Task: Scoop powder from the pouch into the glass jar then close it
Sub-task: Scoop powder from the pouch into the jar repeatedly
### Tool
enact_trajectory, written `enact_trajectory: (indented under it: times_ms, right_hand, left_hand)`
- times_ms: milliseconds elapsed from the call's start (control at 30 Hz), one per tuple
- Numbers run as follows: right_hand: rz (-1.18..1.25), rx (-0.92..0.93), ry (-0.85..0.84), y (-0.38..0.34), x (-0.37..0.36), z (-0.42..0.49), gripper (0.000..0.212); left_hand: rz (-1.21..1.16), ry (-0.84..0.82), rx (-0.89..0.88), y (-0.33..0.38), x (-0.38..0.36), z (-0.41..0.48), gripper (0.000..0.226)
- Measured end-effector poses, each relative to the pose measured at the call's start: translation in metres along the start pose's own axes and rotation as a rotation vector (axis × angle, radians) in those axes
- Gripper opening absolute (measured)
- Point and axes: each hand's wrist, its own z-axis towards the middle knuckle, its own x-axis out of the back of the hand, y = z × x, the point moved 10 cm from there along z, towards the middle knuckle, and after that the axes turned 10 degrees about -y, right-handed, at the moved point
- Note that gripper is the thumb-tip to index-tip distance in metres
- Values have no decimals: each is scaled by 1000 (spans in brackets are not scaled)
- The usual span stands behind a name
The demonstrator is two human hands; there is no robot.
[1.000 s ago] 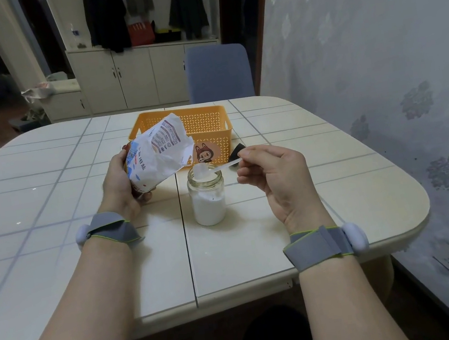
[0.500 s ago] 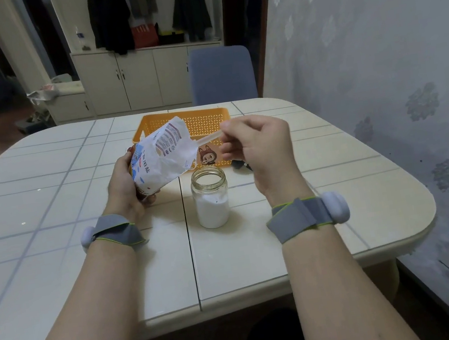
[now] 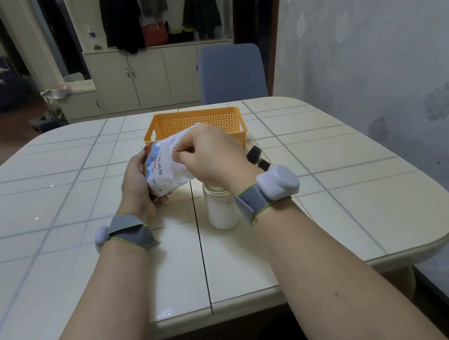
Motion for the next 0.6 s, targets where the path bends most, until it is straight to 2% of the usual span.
enact_trajectory:
  times_ms: [267, 433, 500, 600]
  right_hand:
    - [-85, -84, -52, 5, 0, 1, 16]
    - [-140, -88, -45, 3, 4, -1, 35]
    - [-115, -110, -59, 4, 3, 1, 39]
    - [51, -145, -86, 9, -5, 4, 35]
  left_hand:
    - [-12, 75, 23, 0, 4, -4, 32]
    - [-1, 97, 16, 0, 6, -4, 33]
    - [-3, 91, 14, 1, 7, -4, 34]
    - [1, 96, 15, 1, 7, -5, 33]
